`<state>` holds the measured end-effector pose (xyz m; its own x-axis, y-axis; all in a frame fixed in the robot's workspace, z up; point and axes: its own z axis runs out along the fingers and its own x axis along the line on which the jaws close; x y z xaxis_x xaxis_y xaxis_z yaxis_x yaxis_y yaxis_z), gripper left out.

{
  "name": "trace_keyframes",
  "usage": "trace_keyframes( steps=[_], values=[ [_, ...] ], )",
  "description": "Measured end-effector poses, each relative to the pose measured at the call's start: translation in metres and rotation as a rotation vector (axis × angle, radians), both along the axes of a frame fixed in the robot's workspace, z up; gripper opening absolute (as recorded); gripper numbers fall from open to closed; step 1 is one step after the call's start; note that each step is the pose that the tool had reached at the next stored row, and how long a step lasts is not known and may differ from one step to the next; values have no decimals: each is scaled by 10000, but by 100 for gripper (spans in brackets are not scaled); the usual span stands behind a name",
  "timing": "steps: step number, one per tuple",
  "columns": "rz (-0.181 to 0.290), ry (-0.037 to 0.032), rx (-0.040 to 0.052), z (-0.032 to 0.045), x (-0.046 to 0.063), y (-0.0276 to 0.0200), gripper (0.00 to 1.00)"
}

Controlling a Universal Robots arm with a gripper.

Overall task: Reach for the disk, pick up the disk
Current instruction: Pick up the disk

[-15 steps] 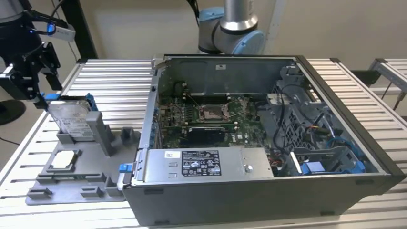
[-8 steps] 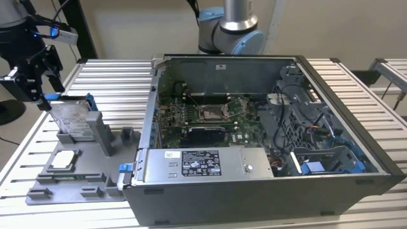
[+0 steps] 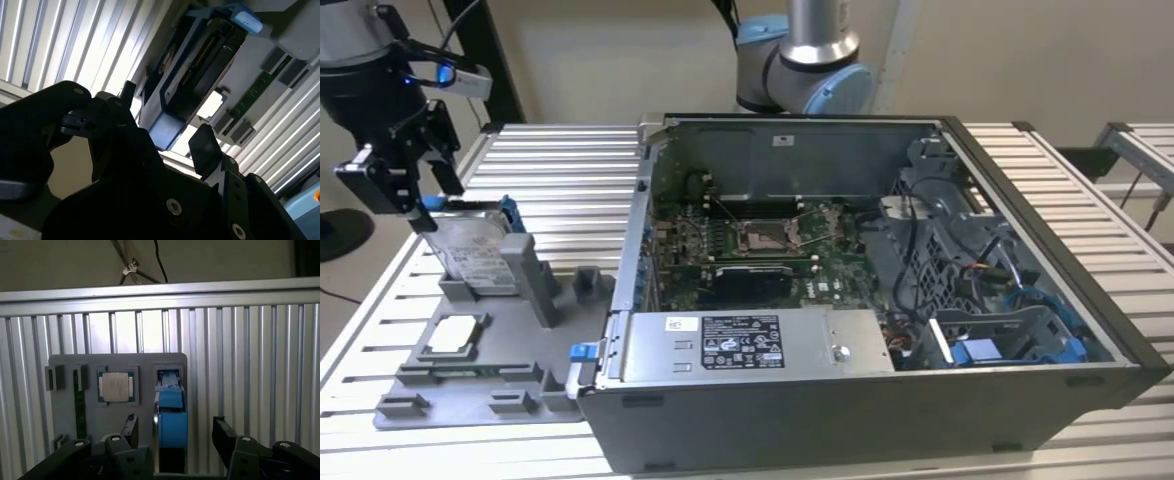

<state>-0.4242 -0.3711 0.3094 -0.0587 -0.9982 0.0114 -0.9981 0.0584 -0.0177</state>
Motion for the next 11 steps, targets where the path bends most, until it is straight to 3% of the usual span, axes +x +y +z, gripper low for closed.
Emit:
trace_keyframes(
  steps=[11],
  values=[
    [-1, 0, -2, -128, -9, -22, 100]
  ],
)
